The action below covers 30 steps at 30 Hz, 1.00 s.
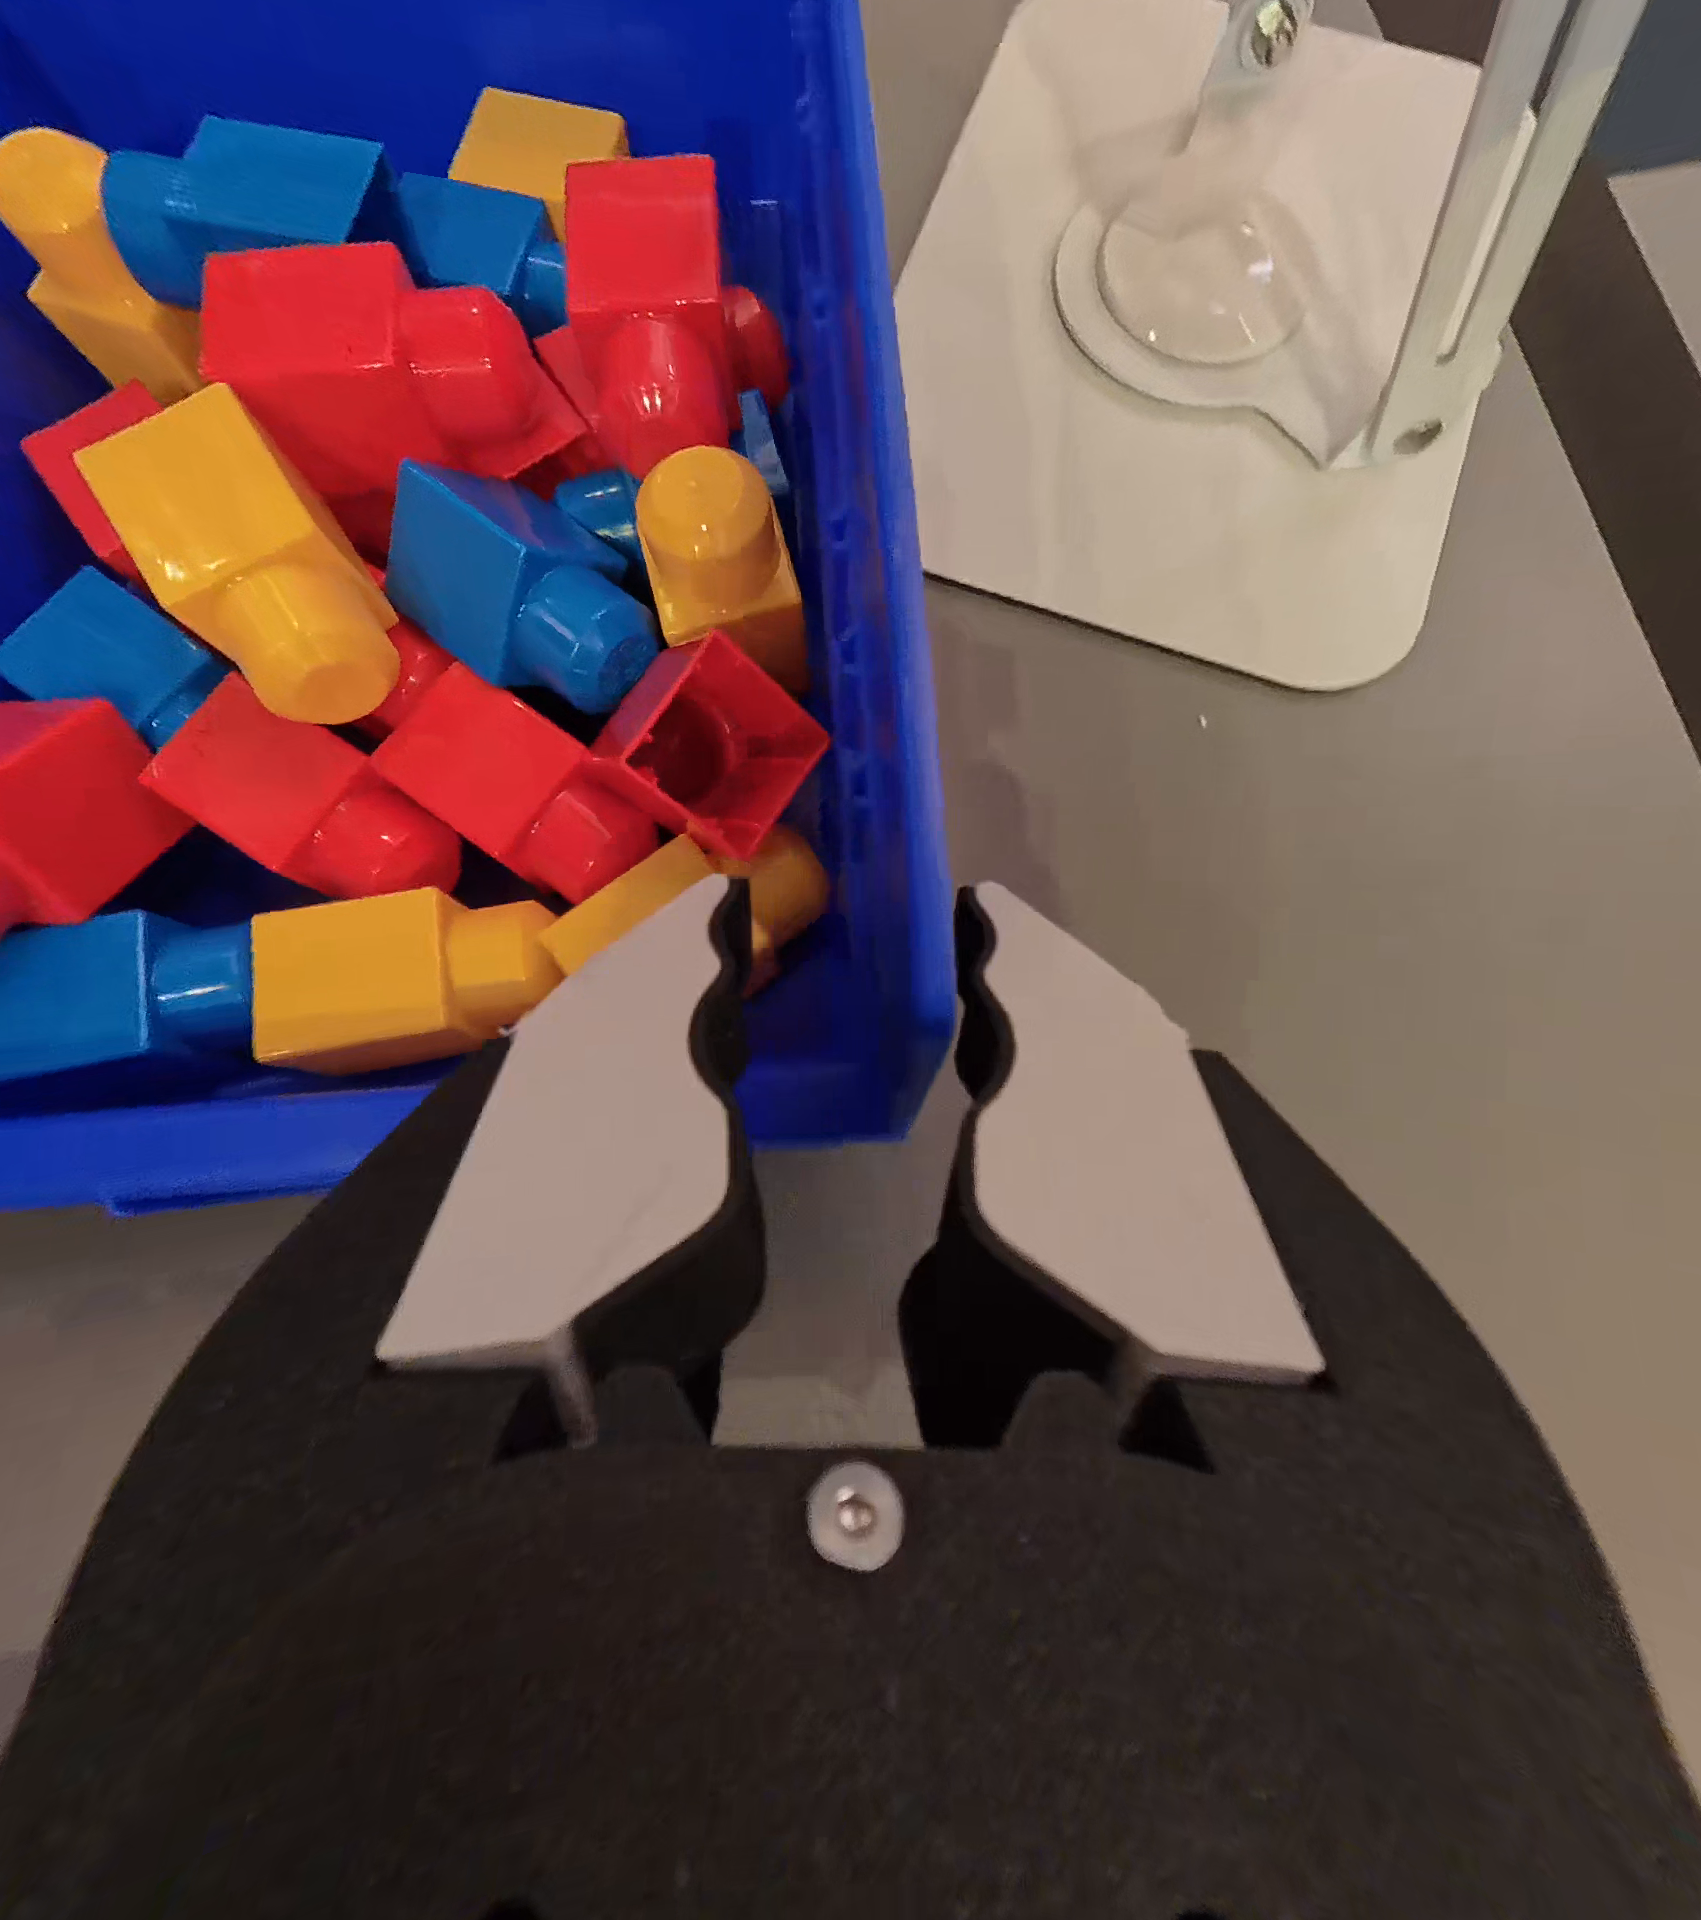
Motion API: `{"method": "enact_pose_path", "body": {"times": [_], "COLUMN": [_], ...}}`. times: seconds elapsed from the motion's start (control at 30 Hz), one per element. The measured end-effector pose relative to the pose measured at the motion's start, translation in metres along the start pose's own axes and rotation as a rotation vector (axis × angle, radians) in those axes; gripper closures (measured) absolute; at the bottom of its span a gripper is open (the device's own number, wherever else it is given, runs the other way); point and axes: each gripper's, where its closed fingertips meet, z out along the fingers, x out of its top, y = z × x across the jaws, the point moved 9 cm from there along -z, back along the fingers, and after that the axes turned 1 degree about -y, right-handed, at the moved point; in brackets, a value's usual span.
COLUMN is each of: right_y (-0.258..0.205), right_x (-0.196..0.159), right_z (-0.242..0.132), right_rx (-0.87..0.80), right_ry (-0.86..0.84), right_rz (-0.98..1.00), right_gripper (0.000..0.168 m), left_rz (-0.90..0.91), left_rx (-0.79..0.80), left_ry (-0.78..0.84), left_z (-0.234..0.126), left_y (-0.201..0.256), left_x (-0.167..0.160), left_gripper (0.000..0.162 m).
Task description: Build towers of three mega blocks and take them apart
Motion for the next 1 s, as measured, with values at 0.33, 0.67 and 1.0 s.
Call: {"method": "enact_pose_path", "body": {"times": [0.33,0.67,1.0], "right_y": [-0.089,-0.228,-0.261], "right_x": [0.0,0.015,0.016], "right_z": [-0.094,-0.078,-0.041], "right_rx": [-0.222,-0.139,-0.059], "right_ry": [0.058,-0.031,-0.106], "right_rz": [0.267,0.439,0.512], "right_gripper": [0.123,0.12,0.123], "left_rz": [-0.199,-0.357,-0.459], "left_rx": [0.168,0.236,0.192], "left_ry": [0.201,0.126,-0.012], "left_z": [-0.081,-0.048,-0.017], "left_y": [-0.026,-0.093,-0.114], "left_x": [0.003,0.05,0.049], "left_gripper": [0.116,0.098,0.11]}}
